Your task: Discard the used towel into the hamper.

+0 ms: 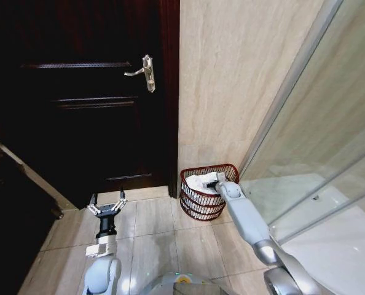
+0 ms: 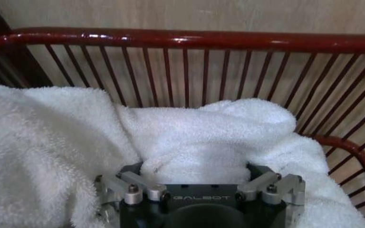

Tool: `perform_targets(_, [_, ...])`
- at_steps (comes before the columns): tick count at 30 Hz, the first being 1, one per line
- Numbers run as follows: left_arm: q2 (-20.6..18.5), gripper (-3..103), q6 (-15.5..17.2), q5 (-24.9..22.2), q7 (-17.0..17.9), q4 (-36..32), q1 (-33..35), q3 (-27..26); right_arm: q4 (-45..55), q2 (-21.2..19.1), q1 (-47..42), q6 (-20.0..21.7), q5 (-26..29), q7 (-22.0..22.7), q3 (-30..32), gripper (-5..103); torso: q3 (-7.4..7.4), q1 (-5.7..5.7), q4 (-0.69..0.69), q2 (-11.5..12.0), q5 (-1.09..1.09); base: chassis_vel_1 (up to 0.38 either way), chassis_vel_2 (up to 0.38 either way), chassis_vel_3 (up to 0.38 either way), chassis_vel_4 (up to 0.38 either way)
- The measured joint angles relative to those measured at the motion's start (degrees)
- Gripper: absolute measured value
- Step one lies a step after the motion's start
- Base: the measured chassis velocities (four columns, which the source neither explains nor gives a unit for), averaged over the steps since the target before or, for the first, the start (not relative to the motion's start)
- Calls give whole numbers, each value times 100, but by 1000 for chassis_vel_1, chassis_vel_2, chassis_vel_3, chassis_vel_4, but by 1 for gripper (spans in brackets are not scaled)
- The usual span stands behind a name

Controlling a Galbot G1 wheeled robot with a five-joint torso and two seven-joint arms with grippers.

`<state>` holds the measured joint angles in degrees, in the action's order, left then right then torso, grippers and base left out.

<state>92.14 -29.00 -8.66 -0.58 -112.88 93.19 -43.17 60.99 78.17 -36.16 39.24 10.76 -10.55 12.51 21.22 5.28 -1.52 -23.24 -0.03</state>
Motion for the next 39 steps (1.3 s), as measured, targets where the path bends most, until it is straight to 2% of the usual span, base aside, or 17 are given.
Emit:
perform_targets(3, [0, 100, 2, -37, 5, -6, 3, -6, 85, -30, -61, -171, 24, 77, 6, 100, 2, 0, -1, 0, 2, 0, 0, 0, 0])
perform_targets(5, [0, 100, 27, -82, 14, -44, 5, -14, 424, -154, -180, -568, 208, 402, -6, 100, 5, 1, -1, 3, 8, 0, 0, 0, 0])
perform_targets(7, [0, 100, 58, -105, 34, -69, -11, -8, 960, -314, -333, -844, 433, 704, 3, 100, 5, 1, -2, 3, 5, 0, 0, 0, 0])
perform_targets(12, [0, 100, 118, -113, 52, -90, -75, 34, 1959, -601, -714, -1126, 602, 875, 147, 100, 4, 1, -1, 3, 4, 0, 0, 0, 0])
perform_targets(14, [0, 100, 166, -113, 62, -112, -108, 70, 2664, -780, -1119, -1520, 628, 933, 313, 100, 2, 1, 1, 3, 4, 0, 0, 0, 0])
perform_targets(15, [0, 100, 166, -113, 62, -112, -108, 70, 2664, -780, -1119, -1520, 628, 933, 313, 100, 2, 1, 1, 3, 4, 0, 0, 0, 0])
perform_targets(16, [0, 100, 178, -113, 63, -126, -115, 83, 2960, -837, -1326, -1732, 632, 977, 396, 100, 2, 1, 0, 3, 5, 0, 0, 0, 0])
perform_targets(17, [0, 100, 184, -113, 64, -135, -116, 91, 3251, -876, -1559, -1977, 612, 1003, 495, 100, 2, 1, 1, 3, 6, 0, 0, 0, 0])
perform_targets(18, [0, 100, 184, -113, 64, -135, -116, 91, 3251, -876, -1559, -1977, 612, 1003, 495, 100, 2, 1, 1, 3, 6, 0, 0, 0, 0])
perform_targets(19, [0, 100, 186, -113, 67, -143, -108, 94, 3462, -890, -1730, -2183, 574, 1007, 583, 100, 2, 1, 1, 3, 5, 0, 0, 0, 0])
perform_targets(20, [0, 100, 188, -129, 66, -153, -76, 107, 3830, -867, -2078, -2584, 384, 983, 790, 100, 1, 1, 1, 3, 4, 0, 0, 0, 0])
perform_targets(21, [0, 100, 188, -129, 66, -153, -76, 107, 3830, -867, -2078, -2584, 384, 983, 790, 100, 1, 1, 1, 3, 4, 0, 0, 0, 0])
perform_targets(24, [0, 100, 192, -162, 83, -154, 19, 167, 4436, -625, -2715, -3312, -164, 831, 1095, 100, 1, 1, 1, 3, 4, 0, 0, 0, 0])
perform_targets(26, [0, 100, 206, -164, 87, -155, 44, 181, 4571, -546, -2849, -3410, -256, 845, 1127, 100, 1, 1, 0, 3, 4, 0, 0, 0, 0])
perform_targets(28, [0, 100, 276, -168, 92, -193, 100, 205, 4977, -300, -3215, -3499, -403, 957, 1186, 100, 1, 0, 0, 2, 3, 0, 0, 0, 0])
perform_targets(35, [0, 100, 356, -82, 79, -224, 135, 139, 5313, 88, -3597, -3653, -689, 1177, 1232, 100, 1, 0, 1, 2, 2, 0, 0, 0, 0])
perform_targets(39, [0, 100, 367, -66, 105, -248, 176, 142, 5323, 162, -3690, -3711, -734, 1196, 1234, 100, 1, 0, 0, 2, 2, 0, 0, 0, 0])
